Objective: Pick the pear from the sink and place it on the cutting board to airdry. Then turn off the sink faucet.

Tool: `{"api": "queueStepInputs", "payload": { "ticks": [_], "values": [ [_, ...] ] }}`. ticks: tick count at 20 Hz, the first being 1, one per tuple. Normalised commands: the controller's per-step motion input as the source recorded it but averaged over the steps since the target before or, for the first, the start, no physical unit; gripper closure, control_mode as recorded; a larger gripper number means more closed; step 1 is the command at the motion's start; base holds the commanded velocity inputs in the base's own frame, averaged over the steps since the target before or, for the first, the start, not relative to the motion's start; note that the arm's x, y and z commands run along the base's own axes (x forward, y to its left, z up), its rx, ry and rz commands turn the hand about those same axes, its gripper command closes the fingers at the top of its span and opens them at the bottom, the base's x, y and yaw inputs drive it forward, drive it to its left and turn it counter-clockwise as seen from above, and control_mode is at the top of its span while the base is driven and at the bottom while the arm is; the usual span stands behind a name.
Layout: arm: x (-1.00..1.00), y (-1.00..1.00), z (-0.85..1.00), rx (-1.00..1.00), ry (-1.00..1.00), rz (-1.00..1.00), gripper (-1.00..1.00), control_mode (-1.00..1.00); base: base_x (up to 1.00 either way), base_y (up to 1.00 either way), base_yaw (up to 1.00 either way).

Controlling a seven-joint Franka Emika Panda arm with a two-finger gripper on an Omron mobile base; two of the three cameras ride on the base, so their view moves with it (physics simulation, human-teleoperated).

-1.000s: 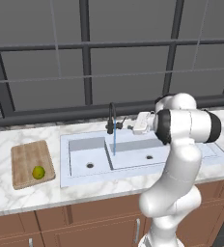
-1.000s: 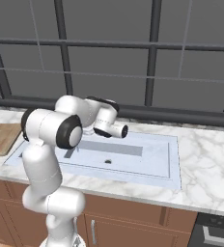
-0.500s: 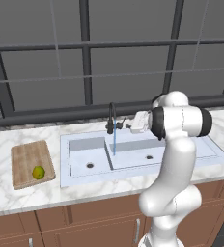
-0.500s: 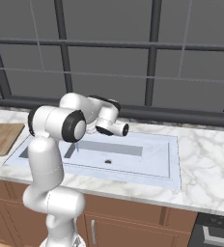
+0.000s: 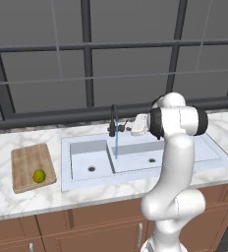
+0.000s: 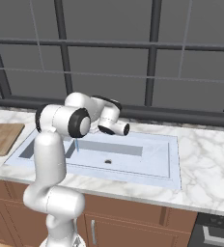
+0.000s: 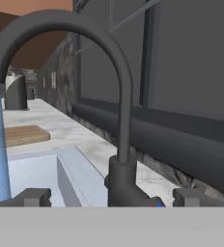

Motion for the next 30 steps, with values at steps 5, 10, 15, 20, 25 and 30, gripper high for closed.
{"api": "queueStepInputs", "payload": {
  "ticks": [5,10,15,20,25,30],
  "values": [
    [0.29,0.0,-0.13,0.0,0.0,0.01,-1.0,-1.0,0.0,0.0,0.0],
    [0.27,0.0,-0.17,0.0,0.0,0.01,-1.0,-1.0,0.0,0.0,0.0],
    [0.26,0.0,-0.19,0.0,0.0,0.01,-1.0,-1.0,0.0,0.0,0.0],
    [0.31,0.0,-0.16,0.0,0.0,0.01,-1.0,-1.0,0.0,0.0,0.0],
    [0.33,0.0,-0.13,0.0,0.0,0.01,-1.0,-1.0,0.0,0.0,0.0],
    [0.33,0.0,-0.11,0.0,0.0,0.02,-1.0,-1.0,0.0,0.0,0.0]
  ]
}}
